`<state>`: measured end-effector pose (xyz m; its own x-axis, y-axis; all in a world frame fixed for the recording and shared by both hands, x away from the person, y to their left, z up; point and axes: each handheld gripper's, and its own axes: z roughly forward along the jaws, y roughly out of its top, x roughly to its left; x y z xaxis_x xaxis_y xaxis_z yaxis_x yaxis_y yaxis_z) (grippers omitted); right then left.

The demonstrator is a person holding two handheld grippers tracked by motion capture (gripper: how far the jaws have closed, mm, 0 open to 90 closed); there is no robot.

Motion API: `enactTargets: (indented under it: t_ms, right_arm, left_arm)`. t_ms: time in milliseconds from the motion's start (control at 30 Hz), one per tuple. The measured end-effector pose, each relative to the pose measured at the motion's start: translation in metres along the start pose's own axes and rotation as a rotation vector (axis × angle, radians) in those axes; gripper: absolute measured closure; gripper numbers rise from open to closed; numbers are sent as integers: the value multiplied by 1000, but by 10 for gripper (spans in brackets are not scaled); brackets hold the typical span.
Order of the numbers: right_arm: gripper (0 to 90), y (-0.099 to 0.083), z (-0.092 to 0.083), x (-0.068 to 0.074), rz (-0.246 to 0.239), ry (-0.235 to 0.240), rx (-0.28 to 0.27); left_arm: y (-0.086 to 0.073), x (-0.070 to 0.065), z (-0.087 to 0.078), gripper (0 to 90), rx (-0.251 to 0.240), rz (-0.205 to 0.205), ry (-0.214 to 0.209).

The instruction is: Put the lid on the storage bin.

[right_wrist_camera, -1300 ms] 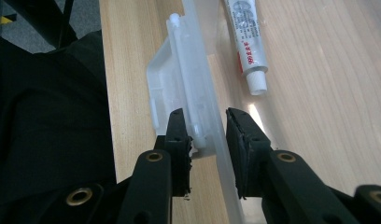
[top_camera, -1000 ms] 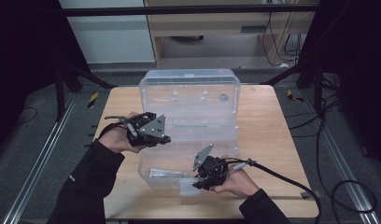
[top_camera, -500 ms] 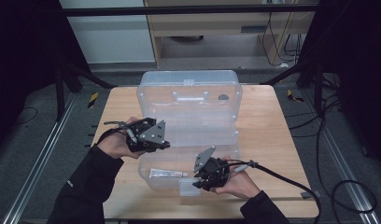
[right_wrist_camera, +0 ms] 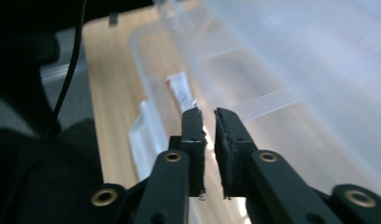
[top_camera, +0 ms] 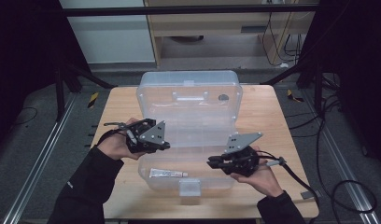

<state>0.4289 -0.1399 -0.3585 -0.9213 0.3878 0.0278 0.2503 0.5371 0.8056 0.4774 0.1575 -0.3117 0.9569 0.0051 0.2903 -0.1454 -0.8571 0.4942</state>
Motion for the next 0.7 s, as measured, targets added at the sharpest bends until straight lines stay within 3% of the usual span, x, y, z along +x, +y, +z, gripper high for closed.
enactTargets:
  t_ms: [167, 367, 600, 700]
  right_arm:
    - [898, 2, -24, -11, 56, -47, -110]
    - [900, 8, -40, -32, 123, -132, -228]
    - [900, 9, -45, -60, 204, -239, -278]
    - [900, 9, -47, -68, 230, -254, -291]
  left_arm:
    - [0, -2, 1, 894, -1, -3, -5]
    - [0, -3, 1, 894, -1, -4, -11]
    - [-1, -6, 2, 894, 2, -10, -26]
    - [-2, -8, 3, 892, -3, -10, -26]
